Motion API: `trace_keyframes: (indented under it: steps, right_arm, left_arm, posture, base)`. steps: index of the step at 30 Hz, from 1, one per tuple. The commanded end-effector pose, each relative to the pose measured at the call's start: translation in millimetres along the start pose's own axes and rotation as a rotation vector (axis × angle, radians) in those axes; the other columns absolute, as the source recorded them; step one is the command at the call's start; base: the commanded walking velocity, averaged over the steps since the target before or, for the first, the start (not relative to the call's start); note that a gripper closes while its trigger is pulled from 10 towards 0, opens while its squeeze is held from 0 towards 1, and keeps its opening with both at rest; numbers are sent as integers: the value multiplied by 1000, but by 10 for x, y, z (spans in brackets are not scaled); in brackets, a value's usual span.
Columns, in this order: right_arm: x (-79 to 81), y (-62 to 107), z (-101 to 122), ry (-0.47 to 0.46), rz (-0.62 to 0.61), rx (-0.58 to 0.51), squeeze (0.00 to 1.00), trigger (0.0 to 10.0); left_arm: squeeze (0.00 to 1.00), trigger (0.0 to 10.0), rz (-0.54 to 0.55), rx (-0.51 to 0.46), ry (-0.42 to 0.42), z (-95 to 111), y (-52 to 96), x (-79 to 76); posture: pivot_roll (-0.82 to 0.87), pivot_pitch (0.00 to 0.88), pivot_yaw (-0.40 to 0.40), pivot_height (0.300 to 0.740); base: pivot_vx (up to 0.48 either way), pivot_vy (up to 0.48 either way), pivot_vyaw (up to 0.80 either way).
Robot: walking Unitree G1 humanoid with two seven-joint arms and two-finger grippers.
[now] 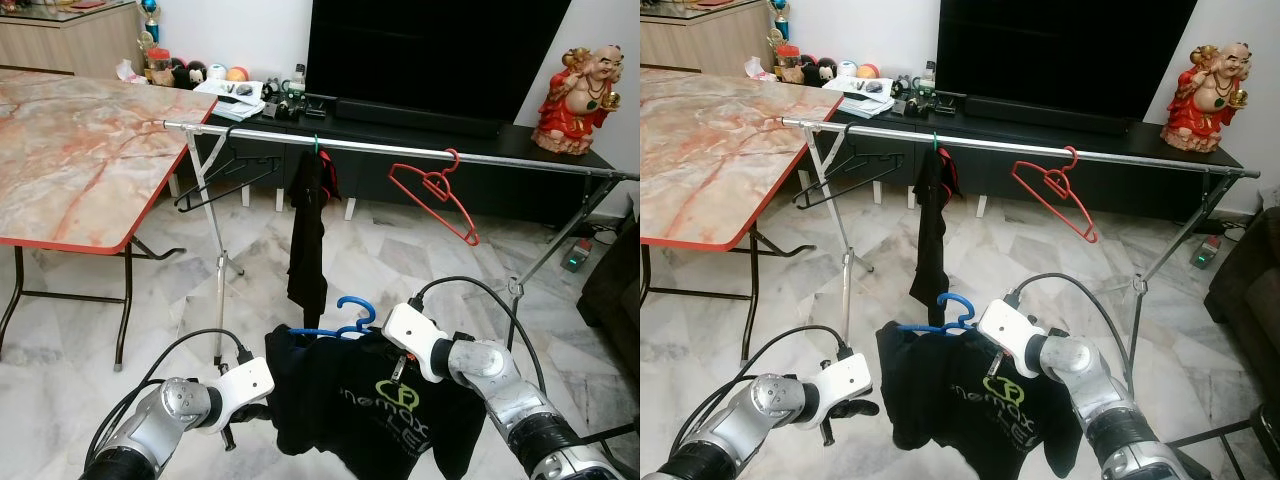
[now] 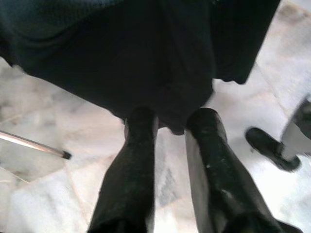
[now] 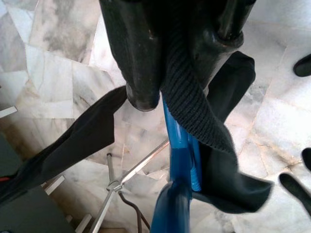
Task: Hang hanger
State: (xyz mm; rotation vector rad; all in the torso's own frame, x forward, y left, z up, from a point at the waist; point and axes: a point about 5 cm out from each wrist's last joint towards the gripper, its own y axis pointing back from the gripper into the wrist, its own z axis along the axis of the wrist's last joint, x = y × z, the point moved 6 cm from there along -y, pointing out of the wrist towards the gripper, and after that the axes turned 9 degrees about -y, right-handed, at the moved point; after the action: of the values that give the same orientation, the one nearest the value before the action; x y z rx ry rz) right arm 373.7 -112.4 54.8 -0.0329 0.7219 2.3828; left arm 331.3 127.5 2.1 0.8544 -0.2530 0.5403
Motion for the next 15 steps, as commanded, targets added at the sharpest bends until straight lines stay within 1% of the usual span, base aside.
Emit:
trace_keyframes:
  steps: [1, 4, 5, 6, 7, 8, 9, 10, 11, 12, 13, 14, 15]
  right_arm:
    - [-26, 26, 2, 11, 0, -2, 0, 10000]
    - [22, 15, -6, 25, 22, -1, 0, 10000]
    - [39, 21, -56, 65, 30, 24, 0, 10000]
    - [45, 26, -87, 84, 32, 40, 0, 10000]
    - [46, 39, -168, 145, 30, 84, 0, 10000]
    - [48, 63, -271, 215, 32, 135, 0, 10000]
    - [53, 76, -311, 236, 35, 151, 0, 10000]
    - [53, 76, -311, 236, 35, 151, 0, 10000]
    - [69, 86, -352, 267, 44, 167, 0, 10000]
    - [83, 90, -379, 287, 51, 178, 0, 10000]
    - [96, 92, -399, 301, 56, 185, 0, 10000]
    - [115, 89, -416, 299, 60, 185, 0, 10000]
    - [119, 82, -412, 288, 55, 178, 0, 10000]
  left_arm:
    - [1000, 10000, 25, -33, -1, 83, 5, 64]
    - [1000, 10000, 50, -48, 53, 100, 21, 129]
    - [1000, 10000, 60, -52, 76, 91, 42, 163]
    - [1000, 10000, 66, -53, 85, 85, 52, 179]
    - [1000, 10000, 90, -59, 106, 77, 77, 232]
    - [0, 10000, 136, -76, 143, 74, 123, 323]
    - [0, 10000, 179, -90, 170, 74, 162, 404]
    - [0, 10000, 179, -90, 170, 74, 162, 404]
    - [0, 10000, 248, -104, 236, 57, 221, 541]
    - [0, 10000, 284, -116, 277, 51, 261, 616]
    - [0, 10000, 309, -127, 310, 48, 291, 670]
    - [0, 10000, 328, -151, 366, 64, 320, 717]
    - [0, 10000, 320, -151, 393, 65, 311, 706]
  posture:
    - [77, 0, -134, 740]
    - [71, 0, -133, 740]
    - [73, 0, -135, 740]
    - [73, 0, -135, 740]
    - [74, 0, -135, 740]
    - [74, 0, -136, 740]
    - [75, 0, -136, 740]
    - [75, 0, -136, 740]
    - [78, 0, -138, 740]
    - [78, 0, -138, 740]
    - [78, 0, -138, 740]
    - [82, 0, -139, 740]
    - [85, 0, -138, 740]
  base:
    - [0, 0, 0]
    - [0, 0, 0]
    - [0, 0, 0]
    - [0, 0, 0]
    - [0, 0, 0]
    - [0, 0, 0]
    - [0, 0, 0]
    - [0, 0, 0]
    - [0, 0, 0]
    - [0, 0, 0]
    - [0, 0, 0]
    - [0, 0, 0]
    - [0, 0, 0]
